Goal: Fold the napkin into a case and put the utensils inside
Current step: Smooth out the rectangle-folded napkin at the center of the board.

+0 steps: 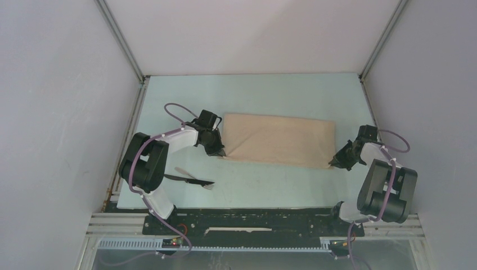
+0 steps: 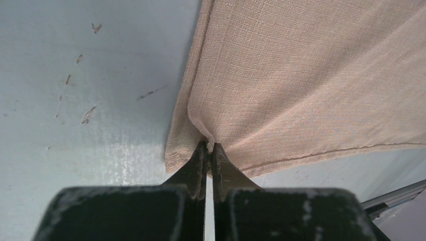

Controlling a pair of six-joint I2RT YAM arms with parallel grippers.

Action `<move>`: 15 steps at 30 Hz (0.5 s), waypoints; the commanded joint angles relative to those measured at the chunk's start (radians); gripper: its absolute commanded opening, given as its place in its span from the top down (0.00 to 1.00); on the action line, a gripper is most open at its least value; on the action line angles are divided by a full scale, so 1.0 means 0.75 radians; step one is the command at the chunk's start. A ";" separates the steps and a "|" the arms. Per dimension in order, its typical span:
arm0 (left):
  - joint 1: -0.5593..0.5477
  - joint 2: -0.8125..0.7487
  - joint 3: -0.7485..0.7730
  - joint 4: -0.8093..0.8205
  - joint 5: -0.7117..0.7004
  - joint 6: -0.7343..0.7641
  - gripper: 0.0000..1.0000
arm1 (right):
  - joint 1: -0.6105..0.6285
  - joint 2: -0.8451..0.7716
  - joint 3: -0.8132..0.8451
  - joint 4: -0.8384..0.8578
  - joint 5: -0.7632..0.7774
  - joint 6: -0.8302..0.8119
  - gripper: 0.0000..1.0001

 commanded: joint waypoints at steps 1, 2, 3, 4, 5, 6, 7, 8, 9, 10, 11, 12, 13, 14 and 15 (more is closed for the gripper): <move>-0.004 -0.027 -0.013 -0.006 -0.044 0.011 0.99 | -0.006 0.003 -0.007 0.032 0.020 -0.018 0.95; -0.004 -0.030 -0.013 -0.008 -0.045 0.012 0.99 | -0.006 0.004 -0.007 0.034 0.020 -0.019 0.94; -0.004 -0.034 -0.013 -0.011 -0.046 0.012 0.99 | -0.005 0.002 -0.007 0.035 0.021 -0.018 0.94; -0.005 -0.038 -0.015 -0.013 -0.050 0.013 0.98 | -0.006 0.002 -0.007 0.034 0.020 -0.019 0.94; -0.004 -0.040 -0.016 -0.016 -0.053 0.013 0.98 | -0.006 0.003 -0.006 0.036 0.021 -0.018 0.94; -0.004 -0.042 -0.018 -0.017 -0.054 0.014 0.97 | -0.006 0.004 -0.007 0.036 0.018 -0.020 0.93; -0.004 -0.042 -0.018 -0.016 -0.051 0.014 0.97 | -0.006 0.005 -0.007 0.035 0.017 -0.019 0.91; -0.004 -0.044 -0.019 -0.016 -0.052 0.012 0.96 | -0.006 0.006 -0.007 0.035 0.015 -0.021 0.89; -0.005 -0.043 -0.019 -0.016 -0.050 0.012 0.96 | -0.006 0.003 -0.007 0.034 0.013 -0.020 0.86; -0.005 -0.045 -0.019 -0.017 -0.046 0.012 0.95 | -0.006 -0.001 -0.007 0.031 0.011 -0.020 0.82; -0.005 -0.047 -0.019 -0.018 -0.046 0.012 0.94 | -0.006 -0.013 -0.006 0.025 0.010 -0.018 0.76; -0.004 -0.052 -0.019 -0.020 -0.045 0.011 0.92 | -0.006 -0.029 -0.007 0.019 0.010 -0.012 0.71; -0.005 -0.057 -0.018 -0.025 -0.044 0.013 0.89 | -0.006 -0.055 -0.006 0.007 0.020 0.000 0.65; -0.005 -0.065 -0.014 -0.036 -0.048 0.013 0.87 | -0.006 -0.087 0.000 -0.015 0.048 0.015 0.57; -0.004 -0.074 -0.011 -0.047 -0.054 0.014 0.84 | -0.006 -0.125 0.007 -0.037 0.091 0.030 0.51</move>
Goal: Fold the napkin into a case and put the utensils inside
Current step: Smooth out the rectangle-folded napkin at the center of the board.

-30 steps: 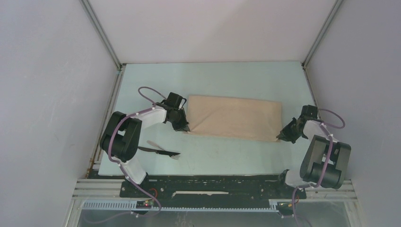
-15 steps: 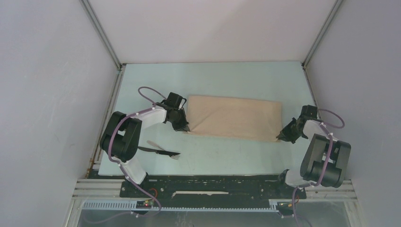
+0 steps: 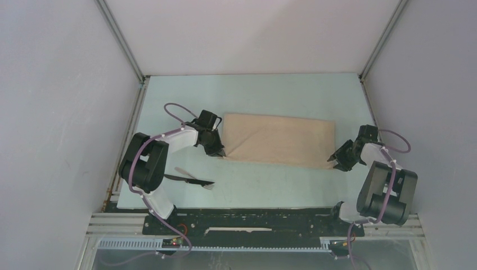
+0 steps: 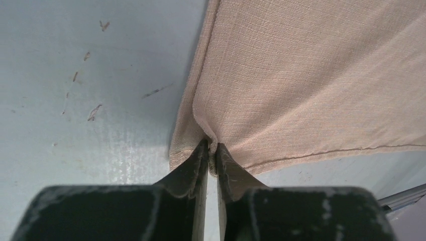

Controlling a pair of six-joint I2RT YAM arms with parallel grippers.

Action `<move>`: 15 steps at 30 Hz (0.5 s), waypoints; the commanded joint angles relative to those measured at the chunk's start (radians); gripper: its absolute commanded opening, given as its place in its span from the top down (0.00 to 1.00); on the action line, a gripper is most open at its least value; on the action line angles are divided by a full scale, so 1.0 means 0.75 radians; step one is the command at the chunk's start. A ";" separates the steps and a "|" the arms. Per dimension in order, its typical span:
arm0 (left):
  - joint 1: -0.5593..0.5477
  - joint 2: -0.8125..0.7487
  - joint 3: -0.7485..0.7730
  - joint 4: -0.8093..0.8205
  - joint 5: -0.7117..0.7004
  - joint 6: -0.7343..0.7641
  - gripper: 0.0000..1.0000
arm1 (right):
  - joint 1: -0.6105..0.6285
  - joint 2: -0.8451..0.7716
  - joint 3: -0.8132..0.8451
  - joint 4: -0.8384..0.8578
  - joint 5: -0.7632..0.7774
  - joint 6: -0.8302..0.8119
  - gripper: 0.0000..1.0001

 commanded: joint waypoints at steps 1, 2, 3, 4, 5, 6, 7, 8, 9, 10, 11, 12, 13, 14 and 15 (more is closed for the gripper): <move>-0.005 -0.083 -0.005 -0.065 -0.052 0.012 0.82 | -0.006 -0.162 0.009 -0.052 0.133 0.038 0.46; -0.005 -0.096 0.003 -0.089 -0.072 0.014 0.81 | -0.006 -0.211 0.010 -0.061 0.177 0.048 0.41; -0.007 -0.118 0.009 -0.113 -0.103 0.014 0.78 | -0.003 -0.262 0.010 -0.067 0.221 0.057 0.37; -0.009 -0.149 0.014 -0.125 -0.124 0.014 0.75 | 0.005 -0.320 0.009 -0.064 0.274 0.057 0.34; -0.010 -0.169 0.018 -0.137 -0.127 0.014 0.71 | 0.015 -0.341 0.012 -0.063 0.296 0.051 0.31; -0.010 -0.183 0.028 -0.162 -0.122 0.013 0.68 | 0.018 -0.374 0.023 -0.077 0.332 0.043 0.29; -0.012 -0.195 0.036 -0.182 -0.114 0.009 0.66 | 0.020 -0.389 0.041 -0.096 0.362 0.033 0.27; -0.014 -0.215 0.035 -0.202 -0.121 0.000 0.65 | 0.026 -0.404 0.060 -0.101 0.365 0.012 0.25; -0.013 -0.239 0.034 -0.222 -0.149 -0.007 0.63 | 0.040 -0.420 0.071 -0.108 0.381 -0.005 0.23; -0.015 -0.273 0.036 -0.239 -0.189 -0.002 0.61 | 0.061 -0.435 0.078 -0.106 0.376 -0.018 0.19; -0.022 -0.306 0.045 -0.257 -0.244 0.009 0.52 | 0.085 -0.446 0.079 -0.091 0.339 -0.031 0.15; -0.034 -0.329 0.062 -0.274 -0.298 0.026 0.46 | 0.113 -0.442 0.079 -0.075 0.283 -0.033 0.09; -0.046 -0.337 0.088 -0.290 -0.315 0.044 0.44 | 0.135 -0.428 0.079 -0.058 0.203 -0.033 0.06; -0.051 -0.330 0.108 -0.287 -0.281 0.061 0.42 | 0.134 -0.404 0.079 -0.040 0.112 -0.032 0.04; -0.052 -0.306 0.121 -0.263 -0.186 0.068 0.42 | 0.119 -0.377 0.078 -0.022 0.039 -0.031 0.02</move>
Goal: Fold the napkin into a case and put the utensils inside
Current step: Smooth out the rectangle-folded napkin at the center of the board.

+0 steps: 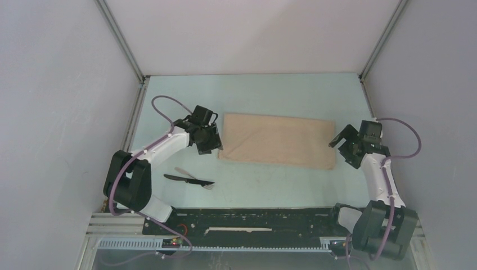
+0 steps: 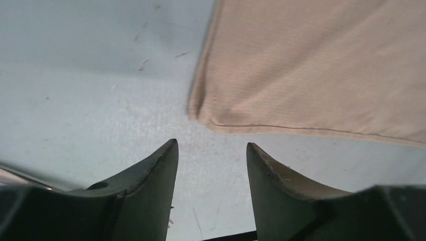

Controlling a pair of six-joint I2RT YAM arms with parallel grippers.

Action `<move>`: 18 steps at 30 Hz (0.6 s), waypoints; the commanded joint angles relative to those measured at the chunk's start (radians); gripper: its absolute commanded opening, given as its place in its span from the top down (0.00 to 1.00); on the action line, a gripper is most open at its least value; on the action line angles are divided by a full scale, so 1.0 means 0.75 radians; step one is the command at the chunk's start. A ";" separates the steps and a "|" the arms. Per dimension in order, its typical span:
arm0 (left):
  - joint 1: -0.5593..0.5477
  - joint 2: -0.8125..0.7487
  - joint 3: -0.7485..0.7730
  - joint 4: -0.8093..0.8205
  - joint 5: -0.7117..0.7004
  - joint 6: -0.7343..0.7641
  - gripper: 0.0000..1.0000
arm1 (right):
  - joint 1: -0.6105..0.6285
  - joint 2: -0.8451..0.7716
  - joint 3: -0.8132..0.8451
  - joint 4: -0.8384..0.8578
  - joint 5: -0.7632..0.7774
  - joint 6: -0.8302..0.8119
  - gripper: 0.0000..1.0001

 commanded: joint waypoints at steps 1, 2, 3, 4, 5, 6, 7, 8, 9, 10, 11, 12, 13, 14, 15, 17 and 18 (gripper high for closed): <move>-0.029 -0.002 0.105 0.019 0.126 0.051 0.42 | 0.000 0.080 0.030 0.080 -0.290 -0.037 0.01; -0.032 0.042 0.113 0.075 0.218 0.043 0.42 | -0.024 0.115 0.021 0.118 -0.381 -0.043 0.01; -0.037 0.085 0.115 0.113 0.279 0.033 0.42 | -0.043 0.154 0.013 0.143 -0.434 -0.038 0.01; -0.039 0.119 0.115 0.155 0.290 0.031 0.42 | -0.054 0.195 0.004 0.165 -0.478 -0.035 0.01; -0.038 0.157 0.112 0.180 0.285 0.025 0.41 | -0.064 0.230 -0.010 0.182 -0.515 -0.026 0.01; -0.033 0.195 0.112 0.195 0.295 0.018 0.41 | -0.077 0.265 -0.029 0.203 -0.541 -0.015 0.00; -0.029 0.228 0.111 0.215 0.314 0.014 0.41 | -0.092 0.301 -0.050 0.230 -0.567 -0.014 0.01; -0.026 0.264 0.103 0.236 0.306 0.010 0.41 | -0.109 0.320 -0.071 0.257 -0.569 -0.014 0.01; -0.022 0.277 0.094 0.243 0.276 0.007 0.41 | -0.121 0.333 -0.086 0.272 -0.562 -0.016 0.01; -0.019 0.297 0.085 0.245 0.243 0.008 0.41 | -0.125 0.341 -0.096 0.282 -0.545 -0.022 0.01; -0.009 0.316 0.071 0.244 0.221 0.007 0.41 | -0.126 0.345 -0.100 0.285 -0.527 -0.022 0.01; 0.004 0.323 0.050 0.248 0.203 0.002 0.40 | -0.125 0.347 -0.104 0.273 -0.511 -0.020 0.01; 0.018 0.324 0.029 0.252 0.183 -0.002 0.39 | -0.125 0.350 -0.106 0.261 -0.498 -0.020 0.01; 0.031 0.321 0.010 0.273 0.194 -0.001 0.39 | -0.125 0.350 -0.104 0.239 -0.469 -0.022 0.01; 0.035 0.316 0.001 0.283 0.201 -0.004 0.38 | -0.125 0.345 -0.100 0.212 -0.424 -0.021 0.02; 0.029 0.294 0.015 0.265 0.208 -0.008 0.37 | -0.116 0.307 -0.072 0.139 -0.323 -0.030 0.02; 0.025 0.278 0.023 0.254 0.223 -0.006 0.37 | -0.097 0.279 -0.044 0.098 -0.270 -0.036 0.02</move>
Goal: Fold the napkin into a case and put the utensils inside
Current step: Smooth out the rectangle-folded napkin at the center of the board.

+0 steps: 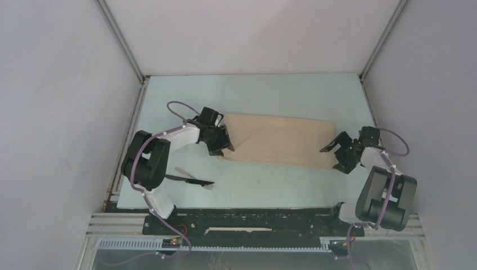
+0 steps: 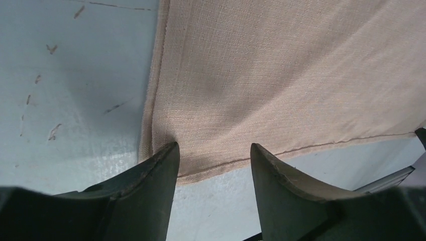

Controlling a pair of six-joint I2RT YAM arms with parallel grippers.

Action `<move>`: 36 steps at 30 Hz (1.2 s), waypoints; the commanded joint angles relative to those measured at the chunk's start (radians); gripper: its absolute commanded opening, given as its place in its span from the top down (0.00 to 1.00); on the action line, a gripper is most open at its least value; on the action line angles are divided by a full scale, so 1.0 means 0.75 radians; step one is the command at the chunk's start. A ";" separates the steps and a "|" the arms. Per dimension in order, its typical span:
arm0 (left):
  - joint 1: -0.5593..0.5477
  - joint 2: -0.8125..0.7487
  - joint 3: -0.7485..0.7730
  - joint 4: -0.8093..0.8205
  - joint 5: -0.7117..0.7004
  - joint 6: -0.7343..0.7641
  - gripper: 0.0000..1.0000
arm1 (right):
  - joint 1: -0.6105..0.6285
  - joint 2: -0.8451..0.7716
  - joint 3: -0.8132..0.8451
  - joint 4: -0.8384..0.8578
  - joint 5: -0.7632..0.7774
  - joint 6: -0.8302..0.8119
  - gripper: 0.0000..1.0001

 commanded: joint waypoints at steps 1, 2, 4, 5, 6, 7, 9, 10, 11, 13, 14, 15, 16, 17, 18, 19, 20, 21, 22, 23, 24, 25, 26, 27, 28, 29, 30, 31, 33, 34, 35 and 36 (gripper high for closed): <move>0.003 -0.048 -0.012 -0.010 -0.033 0.007 0.36 | 0.051 -0.094 0.097 -0.163 0.257 -0.032 0.01; 0.000 -0.069 -0.005 -0.018 -0.009 0.003 0.35 | 0.081 -0.116 0.135 -0.203 0.320 -0.035 0.01; -0.003 -0.125 0.013 -0.041 0.022 -0.003 0.33 | 0.153 -0.119 0.221 -0.264 0.424 -0.057 0.00; -0.004 -0.156 0.023 -0.049 0.024 -0.004 0.32 | 0.188 -0.078 0.280 -0.300 0.470 -0.073 0.00; -0.004 -0.185 0.040 -0.050 0.032 -0.002 0.31 | 0.218 -0.040 0.340 -0.339 0.499 -0.082 0.00; -0.004 -0.210 0.060 -0.043 0.043 -0.003 0.30 | 0.237 -0.012 0.387 -0.337 0.472 -0.095 0.00; -0.003 -0.199 0.106 0.047 0.136 -0.031 0.28 | 0.249 0.024 0.411 -0.168 0.157 -0.118 0.00; 0.000 -0.170 0.129 0.123 0.207 -0.071 0.27 | 0.250 0.060 0.411 -0.046 -0.016 -0.101 0.00; 0.001 -0.128 0.149 0.242 0.280 -0.124 0.27 | 0.252 0.106 0.413 0.085 -0.161 -0.054 0.00; 0.002 -0.038 0.161 0.503 0.354 -0.253 0.27 | 0.253 0.230 0.444 0.281 -0.366 0.036 0.00; 0.002 0.012 0.171 0.634 0.352 -0.303 0.27 | 0.255 0.296 0.463 0.368 -0.431 0.083 0.00; 0.005 0.059 0.182 0.743 0.346 -0.351 0.27 | 0.255 0.355 0.474 0.466 -0.496 0.126 0.00; 0.009 0.113 0.192 0.862 0.331 -0.393 0.27 | 0.255 0.423 0.485 0.584 -0.550 0.175 0.00; 0.017 0.168 0.209 0.945 0.318 -0.444 0.27 | 0.253 0.496 0.504 0.649 -0.602 0.208 0.00; 0.026 0.228 0.232 1.031 0.321 -0.500 0.26 | 0.251 0.570 0.527 0.717 -0.656 0.243 0.00; 0.039 0.293 0.255 1.120 0.316 -0.547 0.26 | 0.251 0.642 0.542 0.795 -0.702 0.285 0.00; 0.051 0.349 0.281 1.204 0.313 -0.586 0.26 | 0.251 0.703 0.552 0.872 -0.743 0.329 0.00; 0.064 0.406 0.313 1.261 0.305 -0.620 0.26 | 0.249 0.775 0.557 0.946 -0.769 0.375 0.00; 0.077 0.456 0.333 1.297 0.302 -0.644 0.26 | 0.243 0.818 0.561 0.986 -0.776 0.408 0.00; 0.089 0.494 0.346 1.310 0.295 -0.661 0.26 | 0.232 0.851 0.560 1.028 -0.786 0.433 0.00; 0.105 0.524 0.347 1.322 0.288 -0.676 0.26 | 0.219 0.876 0.560 1.051 -0.790 0.448 0.00; 0.120 0.540 0.337 1.329 0.275 -0.682 0.26 | 0.204 0.898 0.560 1.058 -0.786 0.457 0.00; 0.136 0.545 0.320 1.329 0.253 -0.677 0.26 | 0.186 0.916 0.559 1.072 -0.791 0.469 0.00; 0.153 0.543 0.300 1.329 0.231 -0.668 0.25 | 0.171 0.933 0.559 1.086 -0.799 0.479 0.00; 0.167 0.540 0.285 1.323 0.212 -0.655 0.25 | 0.155 0.945 0.559 1.087 -0.793 0.487 0.00; 0.182 0.540 0.277 1.312 0.196 -0.653 0.25 | 0.138 0.956 0.558 1.084 -0.789 0.490 0.00; 0.193 0.544 0.280 1.290 0.187 -0.656 0.24 | 0.123 0.965 0.559 1.084 -0.782 0.493 0.00; 0.203 0.552 0.285 1.258 0.175 -0.650 0.21 | 0.108 0.976 0.560 1.087 -0.771 0.503 0.00; 0.222 0.567 0.287 1.217 0.154 -0.644 0.21 | 0.073 0.997 0.559 1.096 -0.763 0.536 0.00; 0.234 0.579 0.287 1.216 0.154 -0.644 0.20 | 0.058 1.012 0.560 1.106 -0.766 0.554 0.00; 0.243 0.588 0.289 1.214 0.157 -0.645 0.20 | 0.043 1.026 0.561 1.110 -0.761 0.568 0.00; 0.253 0.599 0.289 1.213 0.159 -0.646 0.21 | 0.027 1.040 0.560 1.113 -0.758 0.576 0.00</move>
